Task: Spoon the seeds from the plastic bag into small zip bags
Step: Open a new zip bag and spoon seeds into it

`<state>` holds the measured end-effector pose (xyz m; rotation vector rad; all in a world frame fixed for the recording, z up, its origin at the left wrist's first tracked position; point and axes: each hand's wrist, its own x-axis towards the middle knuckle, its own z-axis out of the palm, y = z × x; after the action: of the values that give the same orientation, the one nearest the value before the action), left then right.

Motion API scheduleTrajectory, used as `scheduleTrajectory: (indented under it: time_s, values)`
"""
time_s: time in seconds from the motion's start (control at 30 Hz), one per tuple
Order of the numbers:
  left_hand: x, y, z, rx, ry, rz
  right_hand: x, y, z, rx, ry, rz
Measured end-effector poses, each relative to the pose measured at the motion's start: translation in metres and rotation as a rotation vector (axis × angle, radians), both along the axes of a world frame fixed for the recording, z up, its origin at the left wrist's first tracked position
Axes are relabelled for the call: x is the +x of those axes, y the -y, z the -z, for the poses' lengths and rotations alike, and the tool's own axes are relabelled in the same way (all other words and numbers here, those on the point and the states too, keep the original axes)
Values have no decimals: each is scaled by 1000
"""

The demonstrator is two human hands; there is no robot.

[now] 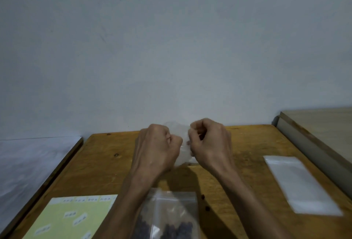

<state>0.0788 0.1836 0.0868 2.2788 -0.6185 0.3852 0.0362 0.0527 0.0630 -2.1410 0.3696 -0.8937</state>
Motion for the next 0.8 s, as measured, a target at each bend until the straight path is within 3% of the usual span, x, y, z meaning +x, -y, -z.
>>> scheduleTrajectory:
  time_s: [0.1,0.2,0.33,0.43,0.63,0.73,0.8]
  values:
    - [16,-4,-7,-42,-39,-28,-8,-3,-2,-67,-32,-232]
    - [16,-5,-10,26,-70,17,-6,2,1,-151,-231,-318]
    - [15,-17,-5,60,-103,209,-2,13,11,141,-198,-405]
    - [21,-25,1,383,-188,336,-2,17,15,479,-130,-505]
    - [27,-15,11,581,-4,316,8,29,32,133,-370,-467]
    - [40,-16,20,524,-45,296,9,29,28,177,-335,-413]
    - [51,-20,30,439,-129,259,6,37,22,114,-273,-208]
